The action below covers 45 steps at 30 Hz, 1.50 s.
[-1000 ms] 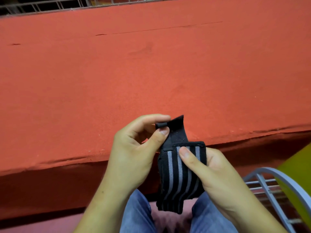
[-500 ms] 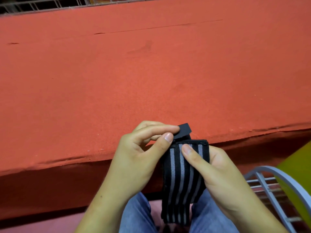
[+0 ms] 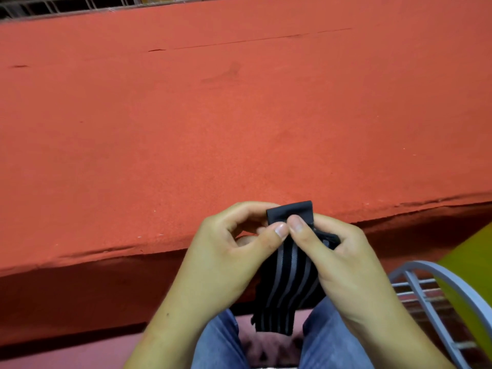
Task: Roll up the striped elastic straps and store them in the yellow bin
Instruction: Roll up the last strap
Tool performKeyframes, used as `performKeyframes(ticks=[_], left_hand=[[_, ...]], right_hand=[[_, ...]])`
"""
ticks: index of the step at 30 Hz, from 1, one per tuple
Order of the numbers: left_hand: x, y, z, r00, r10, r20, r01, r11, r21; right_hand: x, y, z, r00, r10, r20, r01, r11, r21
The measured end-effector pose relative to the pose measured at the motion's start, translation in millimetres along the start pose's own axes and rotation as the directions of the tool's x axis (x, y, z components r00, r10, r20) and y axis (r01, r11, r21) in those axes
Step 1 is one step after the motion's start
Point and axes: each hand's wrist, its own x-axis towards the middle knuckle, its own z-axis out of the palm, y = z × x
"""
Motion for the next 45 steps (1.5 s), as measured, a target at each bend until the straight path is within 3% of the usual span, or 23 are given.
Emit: performKeyframes(ticks=[7,14,24,26,31,37,45], left_hand=[[0.9,-1.3,-0.8,0.992,0.058,-0.116,-0.057,0.998,0.010],[2.7,-0.2,-0.5,0.960,0.143,-0.240,-0.138,0.990,0.037],[5.0,-4.9,2.0,0.967,0.209,-0.143,-0.215,0.976,-0.026],[4.1,-6.9,2.8,0.958,0.240,-0.158,-0.239,0.971,0.025],[1.3,-6.0,2.2,0.937,0.319,-0.140,-0.311,0.947,0.078],[1.7,-11.4,1.0,0.952,0.288,-0.102,-0.287,0.958,0.021],[-0.8,-12.9,0.4,0.984,0.176,-0.003,-0.175,0.982,0.074]], right_hand=[[0.0,8.3,-1.4,0.994,0.095,0.054,-0.094,0.996,-0.007],[0.0,11.5,-2.7,0.982,0.188,0.012,-0.188,0.982,0.008],[4.8,5.7,-4.5,0.966,0.257,-0.001,-0.250,0.944,0.215],[5.3,3.9,-3.7,0.961,0.273,0.032,-0.272,0.925,0.266],[6.2,-2.9,-3.1,0.939,0.328,0.104,-0.341,0.847,0.408],[8.9,-9.0,-4.2,0.917,0.361,0.168,-0.389,0.724,0.570],[7.9,-4.0,-4.8,0.963,0.230,0.140,-0.267,0.882,0.389]])
